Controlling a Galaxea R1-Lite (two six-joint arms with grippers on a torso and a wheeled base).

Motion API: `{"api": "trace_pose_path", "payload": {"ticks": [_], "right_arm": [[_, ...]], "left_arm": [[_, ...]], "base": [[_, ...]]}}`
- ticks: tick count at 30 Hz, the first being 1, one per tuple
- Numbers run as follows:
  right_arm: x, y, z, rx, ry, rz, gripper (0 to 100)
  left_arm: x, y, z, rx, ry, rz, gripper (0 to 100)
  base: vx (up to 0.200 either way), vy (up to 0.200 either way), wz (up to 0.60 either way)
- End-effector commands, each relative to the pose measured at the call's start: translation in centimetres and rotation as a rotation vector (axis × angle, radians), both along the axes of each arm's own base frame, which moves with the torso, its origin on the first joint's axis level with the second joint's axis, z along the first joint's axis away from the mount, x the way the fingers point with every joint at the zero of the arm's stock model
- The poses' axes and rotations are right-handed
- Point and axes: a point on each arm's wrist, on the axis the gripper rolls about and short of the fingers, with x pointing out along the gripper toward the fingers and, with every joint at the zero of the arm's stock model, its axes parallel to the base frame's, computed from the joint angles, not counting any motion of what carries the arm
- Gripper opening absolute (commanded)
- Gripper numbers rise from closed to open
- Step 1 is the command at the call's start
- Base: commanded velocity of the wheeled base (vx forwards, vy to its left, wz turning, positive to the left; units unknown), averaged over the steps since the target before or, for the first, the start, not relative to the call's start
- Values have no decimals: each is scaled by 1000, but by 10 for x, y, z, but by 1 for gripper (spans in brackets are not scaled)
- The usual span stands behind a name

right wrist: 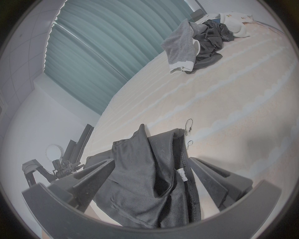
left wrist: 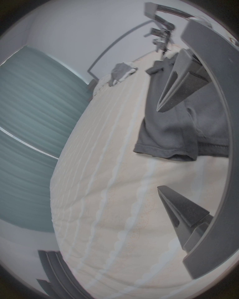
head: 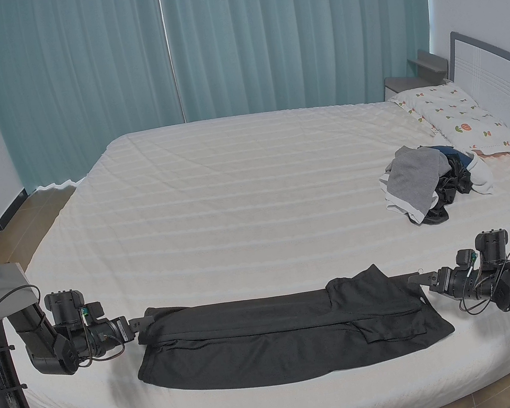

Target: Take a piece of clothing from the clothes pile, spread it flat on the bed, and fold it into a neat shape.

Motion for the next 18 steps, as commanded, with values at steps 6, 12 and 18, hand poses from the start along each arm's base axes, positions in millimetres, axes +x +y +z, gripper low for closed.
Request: {"api": "trace_pose_path", "payload": {"ticks": [6, 12, 18], "right_arm": [[13, 0, -5, 74, 33, -53, 100], [18, 0, -14, 77, 47, -63, 100], [19, -1, -15, 78, 48, -63, 100]], "left_arm": [[46, -26, 23, -252, -3, 194, 100], [63, -39, 1, -213, 64, 228, 100], [62, -47, -4, -199, 123, 211, 100]], "base": [[0, 0, 0], [0, 0, 0], [0, 0, 0]]}}
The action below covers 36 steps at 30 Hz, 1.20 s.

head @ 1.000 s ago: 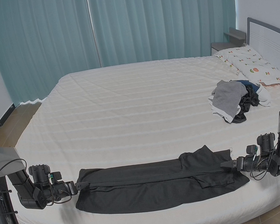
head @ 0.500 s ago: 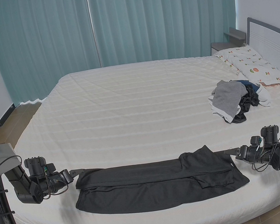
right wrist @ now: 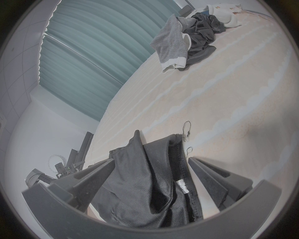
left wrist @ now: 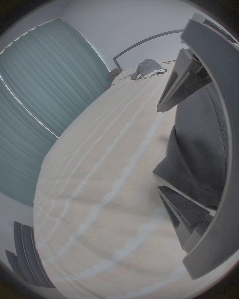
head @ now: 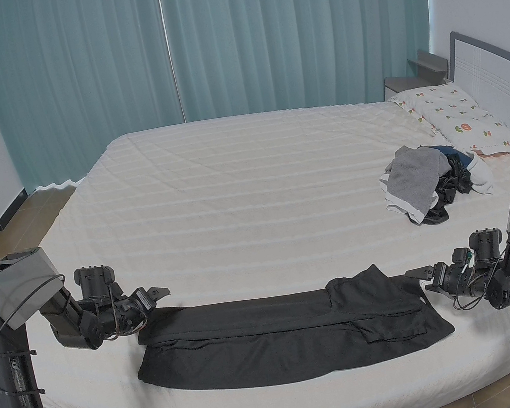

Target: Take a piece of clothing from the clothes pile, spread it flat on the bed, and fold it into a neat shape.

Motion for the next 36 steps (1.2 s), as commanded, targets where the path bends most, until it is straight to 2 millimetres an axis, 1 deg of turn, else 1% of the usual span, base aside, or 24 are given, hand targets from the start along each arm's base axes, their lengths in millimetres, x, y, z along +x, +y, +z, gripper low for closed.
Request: {"api": "trace_pose_path", "payload": {"ticks": [1, 8, 9, 12, 18, 27, 32, 36], "right_arm": [[1, 0, -6, 2, 11, 0, 100], [2, 0, -7, -4, 10, -6, 100], [3, 1, -7, -10, 10, -15, 100], [7, 4, -5, -13, 5, -34, 100], [9, 9, 1, 20, 4, -71, 100], [10, 17, 5, 2, -5, -81, 100], [11, 21, -2, 1, 10, -70, 100], [18, 21, -11, -4, 13, -76, 100]], "left_arm": [[3, -5, -8, 3, 23, -15, 100], [6, -5, -6, 10, 12, -5, 100], [6, -5, -6, 16, 14, 2, 0], [5, -5, -13, 21, 30, 8, 0], [6, -3, -18, 49, 39, 50, 0], [8, 4, -18, 56, 33, 81, 0], [8, 5, -18, 56, 33, 84, 0], [8, 5, -17, 58, 31, 83, 0]], "base": [[0, 0, 0], [0, 0, 0], [0, 0, 0], [0, 0, 0], [0, 0, 0], [0, 0, 0], [0, 0, 0], [0, 0, 0]]}}
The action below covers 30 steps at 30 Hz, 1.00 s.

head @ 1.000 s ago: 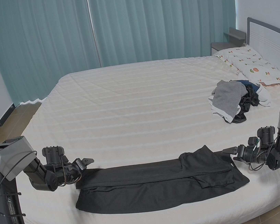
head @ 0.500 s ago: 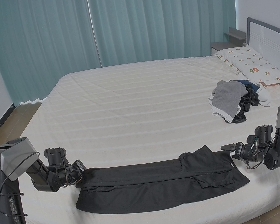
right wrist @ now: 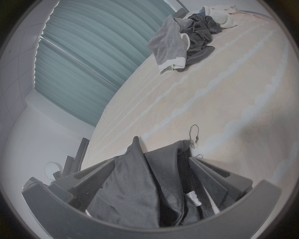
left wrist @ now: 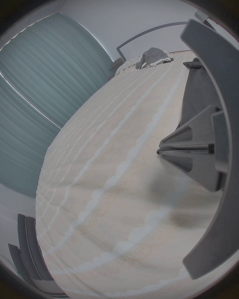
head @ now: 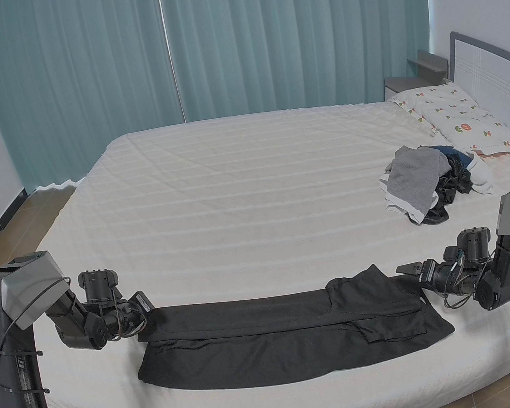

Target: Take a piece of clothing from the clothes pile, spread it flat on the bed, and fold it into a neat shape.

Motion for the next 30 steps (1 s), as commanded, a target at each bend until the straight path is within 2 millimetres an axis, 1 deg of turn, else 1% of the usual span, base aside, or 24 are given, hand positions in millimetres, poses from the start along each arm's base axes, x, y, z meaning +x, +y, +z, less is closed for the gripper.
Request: {"api": "trace_pose_path", "payload": {"ticks": [1, 4, 5, 14, 20, 29, 30], "right_arm": [[5, 1, -11, -6, 12, -7, 100], [7, 3, -14, -27, 14, -27, 100], [9, 4, -17, -34, 13, -34, 0], [12, 3, -15, -37, -3, -46, 0], [17, -4, -11, -35, -54, -68, 0], [20, -7, -10, -31, -83, -78, 0], [24, -9, -8, -11, -88, -94, 0]], "left_arm": [[0, 1, 0, 0, 0, 2, 0], [0, 2, -1, 1, 0, 4, 0], [0, 2, -1, 1, 0, 4, 0], [0, 3, -2, 1, 3, 6, 0], [0, 3, -1, 1, 1, 8, 0], [2, 4, 0, -1, -22, 12, 0], [2, 4, 0, -1, -22, 12, 0]], "base": [[0, 0, 0], [0, 0, 0], [0, 0, 0], [0, 0, 0], [0, 0, 0], [0, 0, 0], [0, 0, 0]]}}
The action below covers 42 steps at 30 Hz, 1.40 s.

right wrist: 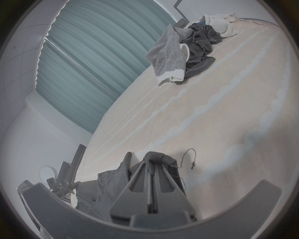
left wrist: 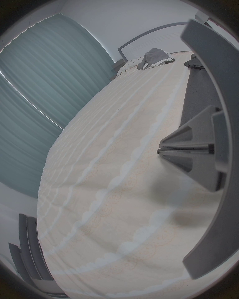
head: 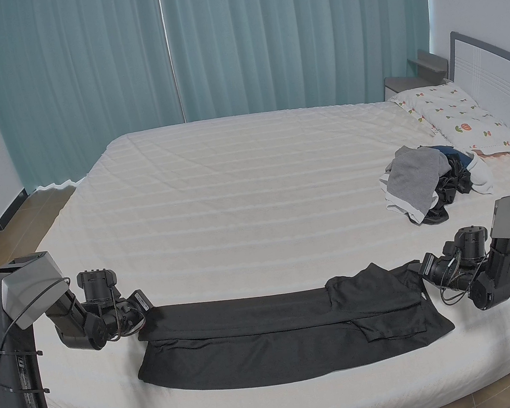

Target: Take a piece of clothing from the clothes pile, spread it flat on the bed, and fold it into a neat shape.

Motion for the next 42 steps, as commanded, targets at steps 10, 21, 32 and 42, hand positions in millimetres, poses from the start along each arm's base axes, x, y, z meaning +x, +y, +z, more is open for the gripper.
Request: {"api": "trace_pose_path", "payload": {"ticks": [10, 21, 32, 42], "right_arm": [[7, -3, -7, 32, 3, -22, 0], [4, -8, 10, 22, -87, -32, 100], [-2, 33, 46, 18, -113, 123, 100], [0, 48, 15, -67, 4, 219, 100]], "left_arm": [[-3, -1, -3, 2, 13, -4, 0], [-3, -1, -4, 1, 15, -4, 100], [-9, 0, -6, -17, 26, 11, 100], [-9, -1, -6, -13, 4, 8, 100]], "base": [[0, 0, 0], [0, 0, 0], [0, 0, 0], [0, 0, 0]]}}
